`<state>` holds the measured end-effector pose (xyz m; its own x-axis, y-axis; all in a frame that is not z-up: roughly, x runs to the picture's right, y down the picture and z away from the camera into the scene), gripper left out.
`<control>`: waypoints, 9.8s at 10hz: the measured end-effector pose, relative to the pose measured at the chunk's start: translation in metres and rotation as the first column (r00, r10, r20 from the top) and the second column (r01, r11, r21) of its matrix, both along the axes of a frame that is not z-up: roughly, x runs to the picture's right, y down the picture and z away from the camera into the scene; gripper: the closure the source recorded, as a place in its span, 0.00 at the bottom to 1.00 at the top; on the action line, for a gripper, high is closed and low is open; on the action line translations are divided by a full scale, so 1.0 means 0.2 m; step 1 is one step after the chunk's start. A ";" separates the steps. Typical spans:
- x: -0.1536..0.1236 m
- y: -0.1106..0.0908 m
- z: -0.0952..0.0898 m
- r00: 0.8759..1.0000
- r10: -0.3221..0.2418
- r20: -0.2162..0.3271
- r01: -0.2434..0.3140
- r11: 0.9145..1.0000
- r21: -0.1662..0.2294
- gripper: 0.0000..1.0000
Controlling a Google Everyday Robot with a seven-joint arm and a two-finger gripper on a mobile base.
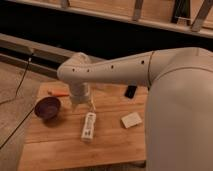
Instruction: Wipe the white sponge on the table
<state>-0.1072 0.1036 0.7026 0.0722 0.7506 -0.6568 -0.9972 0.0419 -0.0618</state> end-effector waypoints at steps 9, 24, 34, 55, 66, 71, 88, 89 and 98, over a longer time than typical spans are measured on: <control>0.00 0.00 0.00 1.000 0.000 0.000 0.000 1.000 0.000 0.35; 0.00 0.00 0.00 1.000 0.000 0.000 0.000 1.000 0.000 0.35; 0.00 0.00 0.00 1.000 0.000 0.000 0.000 1.000 0.000 0.35; 1.04 0.23 0.48 0.919 0.276 -0.282 -0.287 0.958 0.002 0.35; 1.25 0.46 0.65 0.873 0.305 -0.380 -0.361 0.929 -0.084 0.35; 1.27 0.50 0.70 0.868 0.307 -0.391 -0.373 0.922 -0.103 0.37; 1.44 0.55 0.63 0.826 0.336 -0.452 -0.424 0.899 -0.106 1.00; 1.47 0.55 0.63 0.822 0.342 -0.455 -0.431 0.897 -0.104 1.00; 1.61 0.42 0.89 0.865 0.285 -0.413 -0.367 0.920 -0.135 1.00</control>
<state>0.2145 0.1883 0.8800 -0.4376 0.5347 -0.7229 -0.8992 -0.2619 0.3506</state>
